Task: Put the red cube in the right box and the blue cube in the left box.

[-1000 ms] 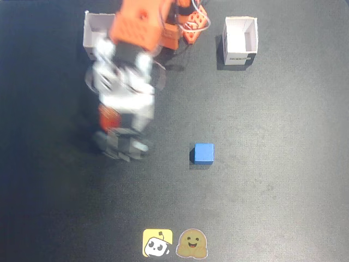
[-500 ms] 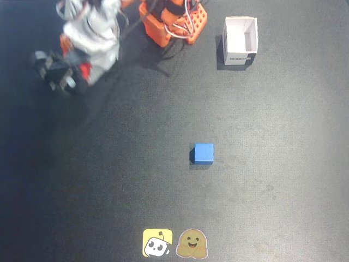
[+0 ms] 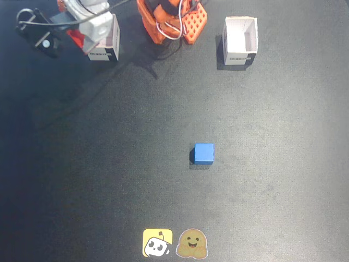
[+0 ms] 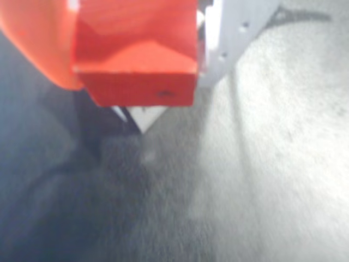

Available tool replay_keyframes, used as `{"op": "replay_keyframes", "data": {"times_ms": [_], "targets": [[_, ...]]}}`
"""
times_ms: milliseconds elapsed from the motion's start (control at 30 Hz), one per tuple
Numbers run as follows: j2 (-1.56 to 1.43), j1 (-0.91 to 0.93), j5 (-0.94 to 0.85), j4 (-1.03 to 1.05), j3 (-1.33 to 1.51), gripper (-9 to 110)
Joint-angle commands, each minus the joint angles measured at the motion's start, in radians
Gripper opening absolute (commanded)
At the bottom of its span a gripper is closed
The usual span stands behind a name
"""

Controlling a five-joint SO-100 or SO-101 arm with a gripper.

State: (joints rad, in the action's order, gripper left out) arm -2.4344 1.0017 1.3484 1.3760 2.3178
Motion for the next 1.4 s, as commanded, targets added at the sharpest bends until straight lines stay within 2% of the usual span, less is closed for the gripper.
{"op": "replay_keyframes", "data": {"times_ms": [0,267,633,967,1200,1367], "targets": [[-0.064,0.031,0.034,0.014,0.012,12],[-0.262,0.067,0.095,0.094,0.103,12],[-0.221,0.193,0.075,0.087,0.097,14],[-0.213,0.183,0.069,0.083,0.092,20],[-0.210,0.192,0.054,0.078,0.091,9],[-0.184,0.152,0.011,0.055,0.040,7]]}}
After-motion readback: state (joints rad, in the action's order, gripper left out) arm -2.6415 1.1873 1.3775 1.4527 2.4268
